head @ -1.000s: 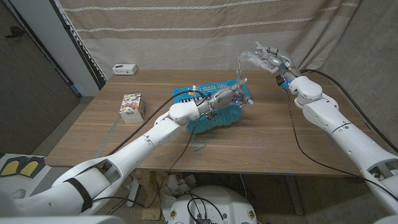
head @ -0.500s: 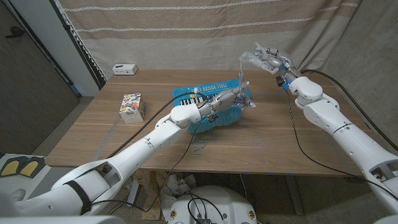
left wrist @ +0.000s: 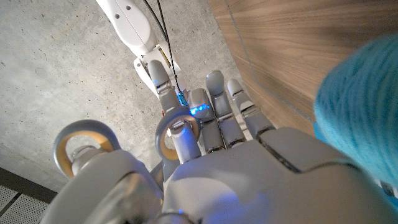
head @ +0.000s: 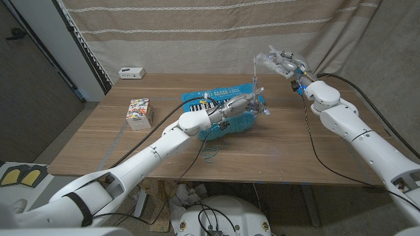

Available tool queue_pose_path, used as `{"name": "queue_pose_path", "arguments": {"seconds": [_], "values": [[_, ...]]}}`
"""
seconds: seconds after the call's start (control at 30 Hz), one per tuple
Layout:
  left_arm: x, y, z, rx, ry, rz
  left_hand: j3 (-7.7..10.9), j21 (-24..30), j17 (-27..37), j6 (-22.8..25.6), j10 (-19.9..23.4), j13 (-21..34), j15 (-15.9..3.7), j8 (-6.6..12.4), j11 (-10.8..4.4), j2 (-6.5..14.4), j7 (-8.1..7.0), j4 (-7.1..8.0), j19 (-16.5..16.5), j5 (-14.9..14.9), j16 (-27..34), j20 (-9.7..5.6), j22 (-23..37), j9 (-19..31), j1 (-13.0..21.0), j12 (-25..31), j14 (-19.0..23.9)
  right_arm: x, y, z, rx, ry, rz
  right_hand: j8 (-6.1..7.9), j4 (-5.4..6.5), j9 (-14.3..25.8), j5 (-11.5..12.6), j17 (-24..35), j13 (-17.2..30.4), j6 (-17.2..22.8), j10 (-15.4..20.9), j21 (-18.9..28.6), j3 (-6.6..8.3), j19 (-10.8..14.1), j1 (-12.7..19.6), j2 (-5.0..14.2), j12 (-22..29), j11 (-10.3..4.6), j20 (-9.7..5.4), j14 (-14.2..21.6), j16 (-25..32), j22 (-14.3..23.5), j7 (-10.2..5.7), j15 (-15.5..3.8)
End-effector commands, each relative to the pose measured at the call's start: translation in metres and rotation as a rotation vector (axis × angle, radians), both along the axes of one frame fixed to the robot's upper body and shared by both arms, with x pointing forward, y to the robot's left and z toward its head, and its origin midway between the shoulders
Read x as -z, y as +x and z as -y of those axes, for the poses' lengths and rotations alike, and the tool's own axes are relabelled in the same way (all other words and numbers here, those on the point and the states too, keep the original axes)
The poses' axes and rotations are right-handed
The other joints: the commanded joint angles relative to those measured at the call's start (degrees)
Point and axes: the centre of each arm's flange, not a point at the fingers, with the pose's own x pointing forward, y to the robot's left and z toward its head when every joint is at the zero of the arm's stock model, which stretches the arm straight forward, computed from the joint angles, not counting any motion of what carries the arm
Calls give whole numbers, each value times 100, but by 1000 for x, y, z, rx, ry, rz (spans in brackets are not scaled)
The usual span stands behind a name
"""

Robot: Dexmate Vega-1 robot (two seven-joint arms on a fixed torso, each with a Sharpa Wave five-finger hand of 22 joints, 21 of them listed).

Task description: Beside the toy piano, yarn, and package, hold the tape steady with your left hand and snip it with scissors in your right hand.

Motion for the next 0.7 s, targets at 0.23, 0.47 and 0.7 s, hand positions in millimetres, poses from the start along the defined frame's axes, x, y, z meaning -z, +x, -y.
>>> {"name": "queue_pose_path", "arguments": {"seconds": [0.23, 0.47, 0.7], "values": [[-1, 2, -7, -49, 40, 79, -612, -5, 44, 607, 840, 7, -526, 6, -778, 11, 587, -355, -16, 36, 11, 17, 35, 1, -67, 31, 15, 0, -11, -2, 52, -63, -23, -4, -33, 7, -10, -3, 29, 11, 19, 27, 31, 61, 42, 11, 28, 35, -893, 50, 25, -4, 43, -56], [2, 2, -8, -66, 49, 96, -612, -7, -7, 607, 851, 8, -519, 6, -792, 20, 570, -335, -21, 41, -21, 18, 34, 1, -101, 36, 24, 1, -11, -5, 48, -95, -44, -6, -41, 7, -11, -9, 30, 5, 26, 28, 34, 69, 48, 8, 28, 74, -895, 53, 31, -5, 53, -56], [3, 4, -9, -82, 68, 113, -613, -2, -16, 621, 853, 8, -522, 12, -772, 9, 589, -335, -14, 40, -23, 13, 38, 1, -105, 35, 33, 0, -14, -5, 51, -114, -53, -5, -51, 8, -12, -35, 32, 6, 33, 21, 38, 73, 54, 6, 27, 92, -892, 36, 18, -9, 71, -57]]}}
